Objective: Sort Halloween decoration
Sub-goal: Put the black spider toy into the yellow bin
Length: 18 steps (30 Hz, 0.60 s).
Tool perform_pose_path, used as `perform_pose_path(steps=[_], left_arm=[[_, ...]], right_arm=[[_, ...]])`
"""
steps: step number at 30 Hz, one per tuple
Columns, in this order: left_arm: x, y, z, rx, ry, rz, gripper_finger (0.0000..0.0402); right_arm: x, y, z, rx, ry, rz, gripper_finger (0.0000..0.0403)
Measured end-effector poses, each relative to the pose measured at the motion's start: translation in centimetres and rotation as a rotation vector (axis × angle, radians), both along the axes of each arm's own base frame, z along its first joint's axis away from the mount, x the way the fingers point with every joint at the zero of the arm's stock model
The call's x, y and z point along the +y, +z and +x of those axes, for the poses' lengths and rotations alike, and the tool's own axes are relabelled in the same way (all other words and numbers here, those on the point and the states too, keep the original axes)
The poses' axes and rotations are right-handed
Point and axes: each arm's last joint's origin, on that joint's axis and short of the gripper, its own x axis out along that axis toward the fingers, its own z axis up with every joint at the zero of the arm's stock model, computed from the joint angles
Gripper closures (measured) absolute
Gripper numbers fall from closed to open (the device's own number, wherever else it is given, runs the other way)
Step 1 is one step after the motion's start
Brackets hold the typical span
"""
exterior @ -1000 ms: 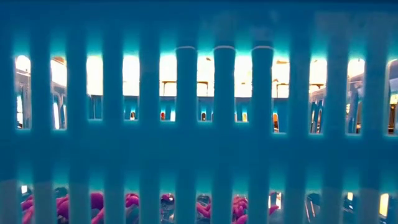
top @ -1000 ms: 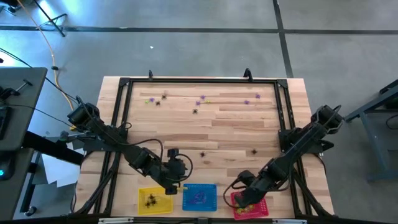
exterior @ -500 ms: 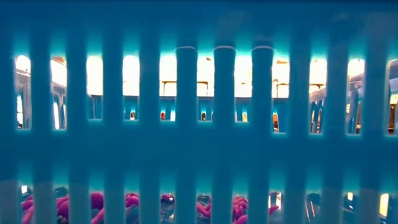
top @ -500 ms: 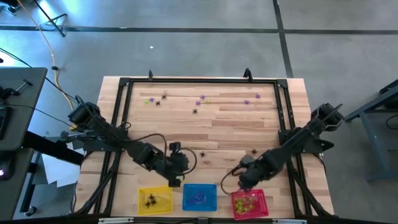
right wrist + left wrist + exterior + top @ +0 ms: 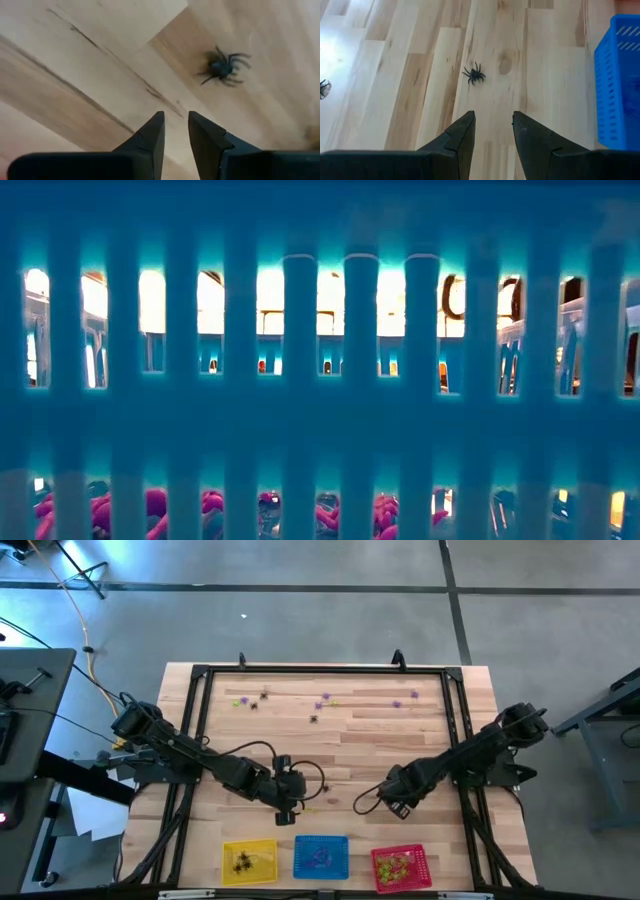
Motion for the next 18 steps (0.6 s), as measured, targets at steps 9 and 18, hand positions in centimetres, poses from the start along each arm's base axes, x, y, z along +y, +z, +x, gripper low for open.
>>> perform_pose_path(steps=[9, 18], left_arm=[[0.4, 0.2, 0.2, -0.046, 0.058, 0.084, 0.0283], [1.8, 0.1, 0.7, -0.041, 0.103, 0.09, 0.0283]], right_arm=[[-1.7, 0.1, 0.6, -0.034, 0.202, -0.091, 0.032], [-3.5, -1.9, -0.5, -0.011, 0.271, -0.075, 0.032]])
